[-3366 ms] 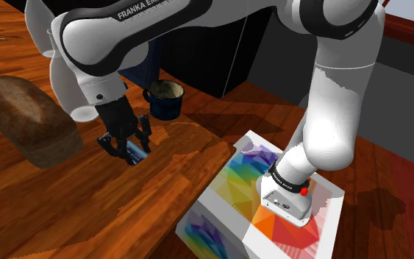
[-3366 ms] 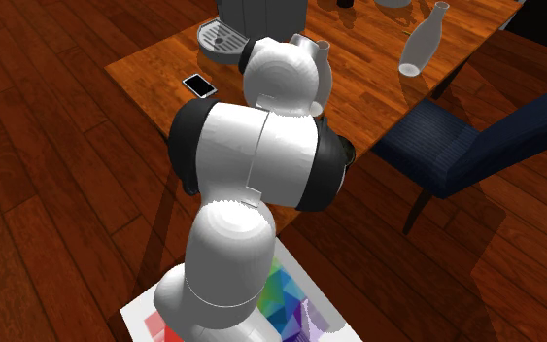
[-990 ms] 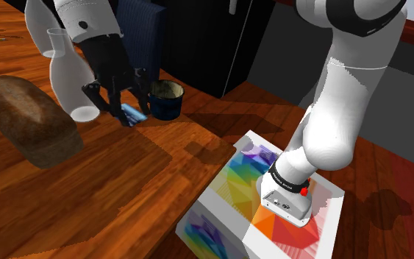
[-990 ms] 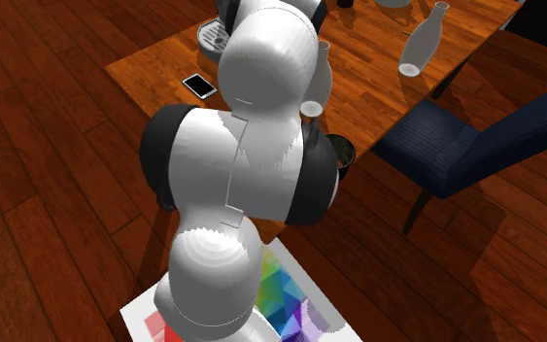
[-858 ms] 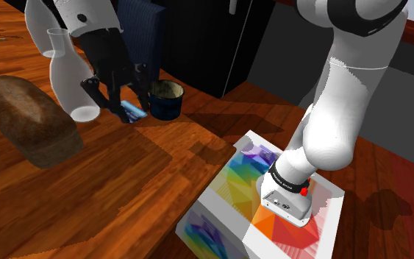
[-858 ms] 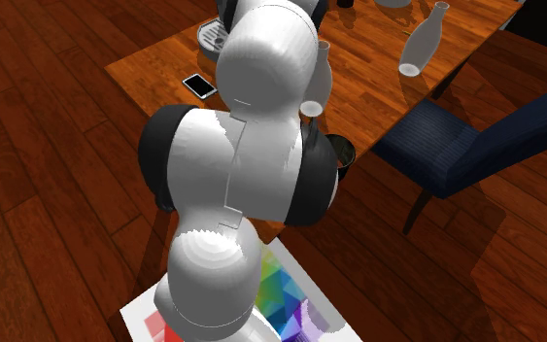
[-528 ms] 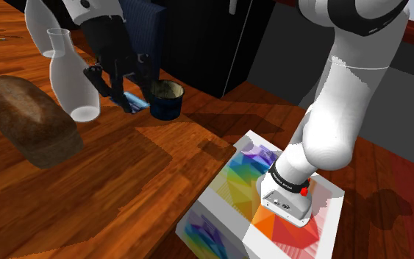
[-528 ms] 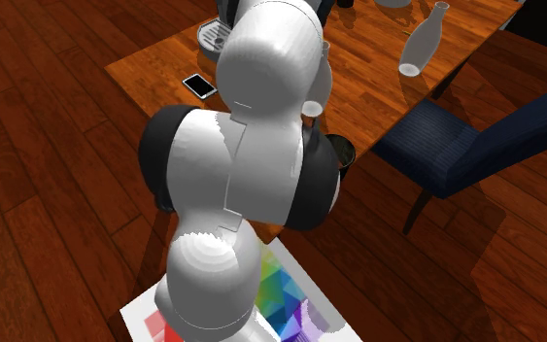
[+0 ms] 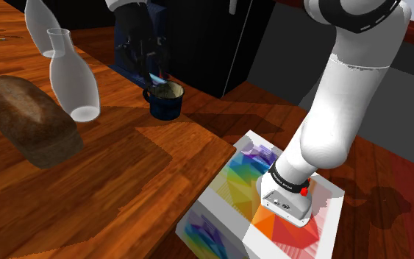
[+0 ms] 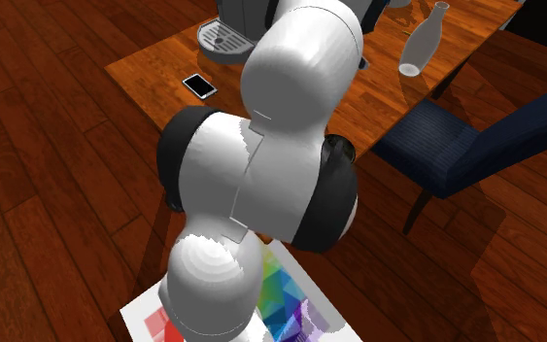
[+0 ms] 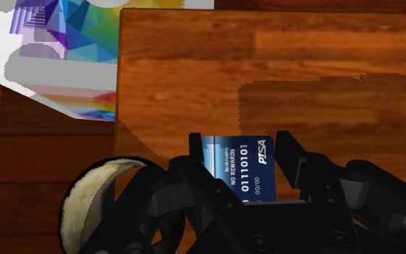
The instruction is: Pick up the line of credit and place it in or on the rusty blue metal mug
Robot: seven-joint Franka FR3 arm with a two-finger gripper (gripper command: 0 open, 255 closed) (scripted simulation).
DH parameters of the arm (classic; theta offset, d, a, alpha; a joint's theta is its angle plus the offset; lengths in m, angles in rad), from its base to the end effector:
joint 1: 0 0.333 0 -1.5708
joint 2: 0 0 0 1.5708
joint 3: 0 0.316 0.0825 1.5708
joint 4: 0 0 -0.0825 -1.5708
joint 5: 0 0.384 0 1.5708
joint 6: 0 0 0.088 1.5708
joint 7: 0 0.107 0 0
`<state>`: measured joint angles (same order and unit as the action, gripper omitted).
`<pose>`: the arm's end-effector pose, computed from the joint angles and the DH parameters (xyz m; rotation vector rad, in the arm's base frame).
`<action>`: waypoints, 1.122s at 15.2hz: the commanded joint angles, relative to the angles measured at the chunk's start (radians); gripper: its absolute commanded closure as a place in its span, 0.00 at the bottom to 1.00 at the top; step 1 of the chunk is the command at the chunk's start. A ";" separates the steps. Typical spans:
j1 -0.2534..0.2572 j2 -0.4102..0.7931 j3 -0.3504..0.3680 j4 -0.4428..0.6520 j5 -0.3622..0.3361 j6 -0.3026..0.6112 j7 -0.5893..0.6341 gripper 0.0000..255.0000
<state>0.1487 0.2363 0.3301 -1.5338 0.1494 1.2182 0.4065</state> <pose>0.4997 0.2618 0.4979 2.9820 0.1458 -0.8956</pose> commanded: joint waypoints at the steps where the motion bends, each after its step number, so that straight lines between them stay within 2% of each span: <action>1: -0.023 0.006 -0.017 0.017 -0.020 -0.018 -0.041 1.00; 7: -0.094 0.047 -0.067 0.097 -0.086 -0.077 -0.167 1.00; 17: -0.096 0.046 -0.070 -0.038 -0.092 0.057 -0.181 1.00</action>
<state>0.0517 0.2815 0.2599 -1.5573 0.0577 1.2595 0.2255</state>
